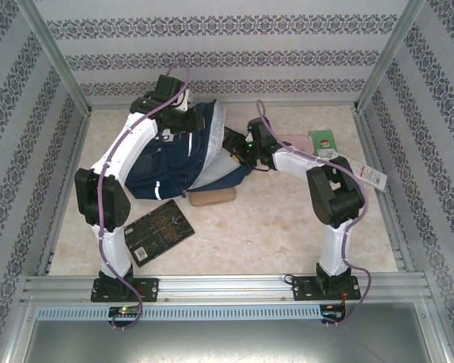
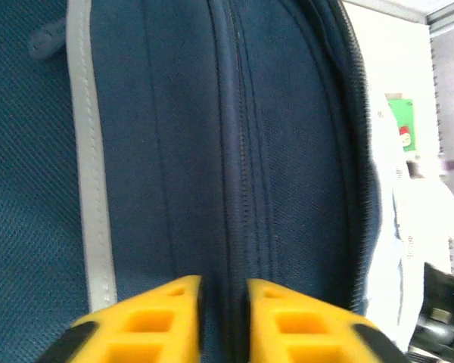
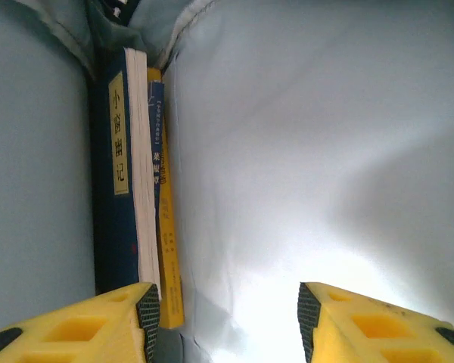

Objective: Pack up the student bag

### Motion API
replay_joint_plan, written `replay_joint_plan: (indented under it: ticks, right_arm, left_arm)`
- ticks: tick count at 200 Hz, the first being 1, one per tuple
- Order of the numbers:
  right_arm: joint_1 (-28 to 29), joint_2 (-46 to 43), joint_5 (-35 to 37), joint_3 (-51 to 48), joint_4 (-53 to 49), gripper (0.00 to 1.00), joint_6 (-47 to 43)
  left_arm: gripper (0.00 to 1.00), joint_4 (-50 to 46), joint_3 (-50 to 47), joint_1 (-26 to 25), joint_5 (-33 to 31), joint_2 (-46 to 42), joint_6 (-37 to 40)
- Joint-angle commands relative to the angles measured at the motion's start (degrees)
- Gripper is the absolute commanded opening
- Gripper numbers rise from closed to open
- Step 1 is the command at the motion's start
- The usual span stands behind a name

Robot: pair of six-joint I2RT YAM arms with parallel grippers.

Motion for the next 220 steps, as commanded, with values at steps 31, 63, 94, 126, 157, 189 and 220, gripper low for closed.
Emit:
replay_joint_plan:
  ticks: [31, 63, 94, 126, 157, 189, 220]
  right_arm:
    - [4.5, -10.3, 5.5, -3.8, -10.5, 0.51, -12.3]
    - [8.2, -14.5, 12.0, -5.4, -16.6, 0.51, -17.8]
    - [8.9, -19.9, 17.8, -10.4, -17.4, 0.51, -17.4]
    - [10.5, -20.7, 15.5, -9.4, -18.0, 0.5, -21.2]
    - [13.5, -16.3, 7.8, -6.5, -17.4, 0.47, -24.5]
    - [15.7, -11.2, 2.1, -6.5, -15.3, 0.45, -24.4]
    - [19.3, -9.2, -0.5, -7.4, -12.8, 0.45, -26.1]
  left_arm:
    - [0.45, 1.7, -2.3, 1.4, -5.5, -0.8, 0.0]
    - [0.67, 3.2, -11.6, 2.7, -9.2, -8.1, -1.7]
    - [0.73, 4.7, -22.2, 4.2, -11.6, -17.5, -3.4]
    - [0.73, 4.2, -32.2, 4.6, -14.3, -27.1, -7.2]
    - [0.8, 3.8, -40.9, 4.6, -16.1, -35.6, -12.9]
    - [0.81, -1.0, -46.1, 4.4, -18.7, -43.6, -17.4]
    - [0.8, -8.8, -54.5, 4.4, -22.7, -54.4, -24.3]
